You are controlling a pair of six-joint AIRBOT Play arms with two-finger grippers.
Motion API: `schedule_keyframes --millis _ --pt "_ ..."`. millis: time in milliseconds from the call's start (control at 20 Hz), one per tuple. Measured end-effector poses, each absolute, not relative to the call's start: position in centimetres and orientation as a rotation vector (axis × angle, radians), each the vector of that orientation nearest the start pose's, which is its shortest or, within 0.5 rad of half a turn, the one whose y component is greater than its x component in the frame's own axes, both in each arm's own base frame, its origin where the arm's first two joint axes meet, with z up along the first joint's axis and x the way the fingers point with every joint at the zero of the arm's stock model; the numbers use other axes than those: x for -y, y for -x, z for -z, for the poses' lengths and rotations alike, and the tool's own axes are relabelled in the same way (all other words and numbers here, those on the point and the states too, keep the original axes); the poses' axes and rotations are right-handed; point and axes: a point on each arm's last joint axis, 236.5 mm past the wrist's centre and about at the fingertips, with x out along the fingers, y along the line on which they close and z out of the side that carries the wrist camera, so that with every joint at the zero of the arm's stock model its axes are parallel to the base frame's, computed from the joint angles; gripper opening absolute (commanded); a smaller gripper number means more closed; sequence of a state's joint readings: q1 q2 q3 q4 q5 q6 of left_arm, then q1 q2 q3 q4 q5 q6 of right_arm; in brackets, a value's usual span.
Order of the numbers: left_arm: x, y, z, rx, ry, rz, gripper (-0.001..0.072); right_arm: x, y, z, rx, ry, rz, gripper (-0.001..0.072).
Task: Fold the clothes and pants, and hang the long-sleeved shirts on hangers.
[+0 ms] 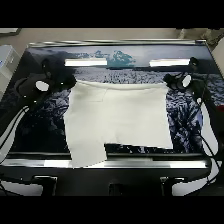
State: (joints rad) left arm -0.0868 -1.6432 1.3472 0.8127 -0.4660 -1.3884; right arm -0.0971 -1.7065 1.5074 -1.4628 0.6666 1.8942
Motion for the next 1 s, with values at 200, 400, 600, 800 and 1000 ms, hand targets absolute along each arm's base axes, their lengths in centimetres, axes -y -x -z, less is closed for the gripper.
schedule_keyframes --millis 200,400,600,800,1000 --pt "11.2 -50.8 -2.1 -1.002 0.467 0.289 0.002 4.1 -51.7 -0.8 -1.049 -0.249 0.154 0.0038" --pt "8.7 -42.4 2.7 -1.365 0.332 0.243 0.002 4.1 -45.6 2.3 -1.311 -0.171 0.149 0.0038" --pt "8.5 -38.7 5.6 -1.495 0.298 0.203 0.002 3.1 -42.8 4.8 -1.442 -0.193 0.124 0.0038" --pt "8.7 -37.5 6.7 -1.536 0.284 0.191 0.002 2.5 -40.1 5.9 -1.559 -0.203 0.111 0.0036" --pt "8.7 -36.8 6.9 -1.563 0.28 0.188 0.0021 2.2 -37.8 7.0 -1.649 -0.207 0.106 0.0038"
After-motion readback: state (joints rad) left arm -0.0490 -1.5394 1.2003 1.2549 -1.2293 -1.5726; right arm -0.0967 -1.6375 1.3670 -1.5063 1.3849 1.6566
